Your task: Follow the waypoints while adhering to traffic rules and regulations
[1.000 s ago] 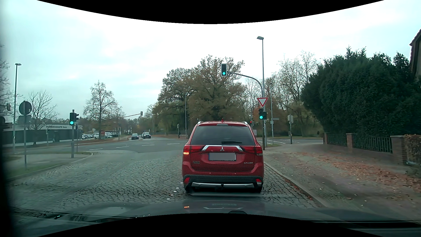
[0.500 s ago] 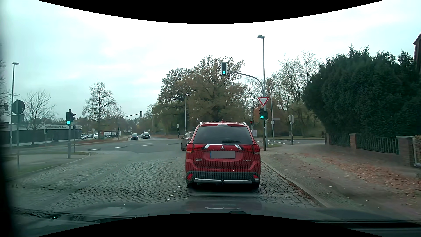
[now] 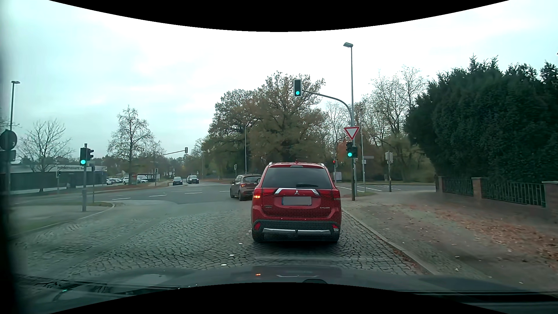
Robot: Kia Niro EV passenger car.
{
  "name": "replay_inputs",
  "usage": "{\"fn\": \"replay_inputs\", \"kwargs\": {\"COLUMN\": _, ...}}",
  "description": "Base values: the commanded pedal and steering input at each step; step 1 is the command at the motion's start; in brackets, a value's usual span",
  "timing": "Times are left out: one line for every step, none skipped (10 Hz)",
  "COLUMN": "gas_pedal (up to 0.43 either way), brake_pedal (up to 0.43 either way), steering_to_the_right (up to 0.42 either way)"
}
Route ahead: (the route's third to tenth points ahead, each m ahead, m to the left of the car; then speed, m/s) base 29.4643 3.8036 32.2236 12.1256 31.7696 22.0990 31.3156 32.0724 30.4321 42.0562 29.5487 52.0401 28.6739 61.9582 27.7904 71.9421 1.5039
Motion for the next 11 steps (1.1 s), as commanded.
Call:
{"fn": "replay_inputs", "kwargs": {"gas_pedal": 0.15, "brake_pedal": 0.0, "steering_to_the_right": -0.002}}
{"fn": "replay_inputs", "kwargs": {"gas_pedal": 0.157, "brake_pedal": 0.0, "steering_to_the_right": -0.001}}
{"fn": "replay_inputs", "kwargs": {"gas_pedal": 0.197, "brake_pedal": 0.0, "steering_to_the_right": 0.0}}
{"fn": "replay_inputs", "kwargs": {"gas_pedal": 0.209, "brake_pedal": 0.0, "steering_to_the_right": 0.002}}
{"fn": "replay_inputs", "kwargs": {"gas_pedal": 0.209, "brake_pedal": 0.0, "steering_to_the_right": 0.003}}
{"fn": "replay_inputs", "kwargs": {"gas_pedal": 0.22, "brake_pedal": 0.0, "steering_to_the_right": 0.003}}
{"fn": "replay_inputs", "kwargs": {"gas_pedal": 0.22, "brake_pedal": 0.0, "steering_to_the_right": 0.003}}
{"fn": "replay_inputs", "kwargs": {"gas_pedal": 0.22, "brake_pedal": 0.0, "steering_to_the_right": 0.003}}
{"fn": "replay_inputs", "kwargs": {"gas_pedal": 0.22, "brake_pedal": 0.0, "steering_to_the_right": 0.003}}
{"fn": "replay_inputs", "kwargs": {"gas_pedal": 0.22, "brake_pedal": 0.0, "steering_to_the_right": 0.003}}
{"fn": "replay_inputs", "kwargs": {"gas_pedal": 0.228, "brake_pedal": 0.0, "steering_to_the_right": 0.003}}
